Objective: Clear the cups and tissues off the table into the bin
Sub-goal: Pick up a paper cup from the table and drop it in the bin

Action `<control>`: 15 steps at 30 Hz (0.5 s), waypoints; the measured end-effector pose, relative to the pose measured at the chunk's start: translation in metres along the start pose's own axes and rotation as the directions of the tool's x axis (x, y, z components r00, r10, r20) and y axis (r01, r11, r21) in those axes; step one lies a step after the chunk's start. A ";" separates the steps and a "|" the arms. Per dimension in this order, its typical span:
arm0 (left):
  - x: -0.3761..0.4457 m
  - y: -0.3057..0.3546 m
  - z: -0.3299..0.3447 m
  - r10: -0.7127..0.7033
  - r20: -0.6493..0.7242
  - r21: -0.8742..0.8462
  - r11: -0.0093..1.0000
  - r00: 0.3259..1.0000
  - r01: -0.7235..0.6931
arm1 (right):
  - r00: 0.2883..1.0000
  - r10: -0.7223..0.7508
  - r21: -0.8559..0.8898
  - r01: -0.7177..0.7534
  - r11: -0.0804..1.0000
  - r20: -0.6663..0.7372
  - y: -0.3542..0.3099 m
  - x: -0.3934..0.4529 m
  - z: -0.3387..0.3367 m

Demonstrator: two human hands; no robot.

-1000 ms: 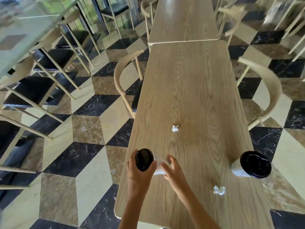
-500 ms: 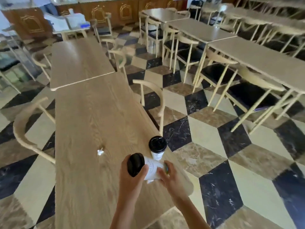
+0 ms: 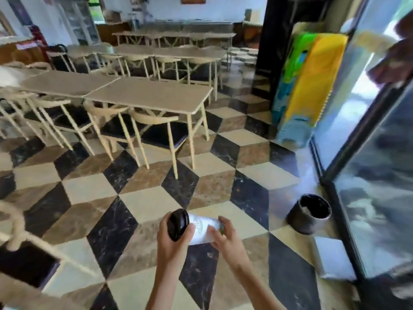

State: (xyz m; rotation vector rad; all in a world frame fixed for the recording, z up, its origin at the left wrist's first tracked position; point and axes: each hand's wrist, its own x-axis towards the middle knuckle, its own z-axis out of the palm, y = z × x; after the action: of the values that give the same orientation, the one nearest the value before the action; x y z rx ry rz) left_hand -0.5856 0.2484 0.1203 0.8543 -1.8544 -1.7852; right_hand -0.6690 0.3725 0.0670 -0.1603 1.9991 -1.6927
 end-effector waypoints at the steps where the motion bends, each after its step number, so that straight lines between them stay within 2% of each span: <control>1: 0.004 0.003 0.030 0.007 0.050 0.010 1.000 0.999 -0.008 | 0.999 0.001 0.017 0.000 1.000 -0.048 0.001 0.005 -0.029; 8: 0.035 0.009 0.209 0.029 0.323 0.115 0.991 0.946 -0.070 | 0.939 0.060 0.174 0.000 0.985 -0.339 0.009 0.036 -0.187; 15: 0.095 0.004 0.358 -0.044 0.541 0.150 0.988 0.840 -0.046 | 0.838 0.135 0.221 -0.018 0.975 -0.529 0.012 0.099 -0.305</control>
State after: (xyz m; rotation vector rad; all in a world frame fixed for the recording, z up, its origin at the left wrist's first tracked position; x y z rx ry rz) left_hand -0.8979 0.4439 0.0844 0.4062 -2.3696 -2.0512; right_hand -0.8889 0.6057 0.0533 0.5295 2.1439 -2.0402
